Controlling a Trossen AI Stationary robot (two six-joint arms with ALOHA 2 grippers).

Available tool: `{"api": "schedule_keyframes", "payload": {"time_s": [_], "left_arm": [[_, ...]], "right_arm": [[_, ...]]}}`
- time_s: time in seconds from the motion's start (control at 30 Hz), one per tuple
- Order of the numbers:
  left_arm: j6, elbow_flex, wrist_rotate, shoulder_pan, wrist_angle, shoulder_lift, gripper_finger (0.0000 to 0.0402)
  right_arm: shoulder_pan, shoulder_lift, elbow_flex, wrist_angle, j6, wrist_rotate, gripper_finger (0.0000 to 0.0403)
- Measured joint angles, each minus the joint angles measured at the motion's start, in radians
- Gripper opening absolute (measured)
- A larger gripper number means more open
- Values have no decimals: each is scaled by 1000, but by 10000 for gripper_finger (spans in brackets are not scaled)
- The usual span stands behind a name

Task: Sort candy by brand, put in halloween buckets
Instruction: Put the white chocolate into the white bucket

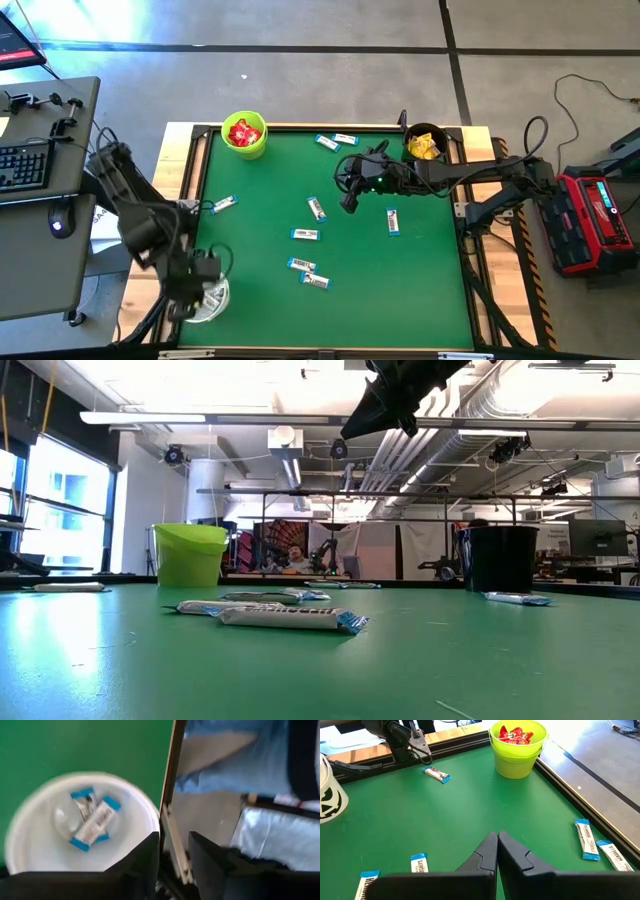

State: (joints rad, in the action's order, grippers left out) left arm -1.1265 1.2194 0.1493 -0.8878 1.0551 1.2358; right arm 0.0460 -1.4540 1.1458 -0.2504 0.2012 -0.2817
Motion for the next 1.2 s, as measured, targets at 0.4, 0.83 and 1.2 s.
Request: {"api": "schedule_keyframes", "payload": {"time_s": [0.4, 0.83, 1.2], "left_arm": [[249, 0, -112, 367, 77, -96, 41], [868, 0, -166, 760, -37, 81, 7], [1107, -77, -36, 1025, -406, 216, 0]], "right_arm": [[0, 0, 0, -15, 7, 0, 0], [-7, 11, 0, -37, 98, -63, 0], [-28, 139, -92, -256, 235, -135, 0]]}}
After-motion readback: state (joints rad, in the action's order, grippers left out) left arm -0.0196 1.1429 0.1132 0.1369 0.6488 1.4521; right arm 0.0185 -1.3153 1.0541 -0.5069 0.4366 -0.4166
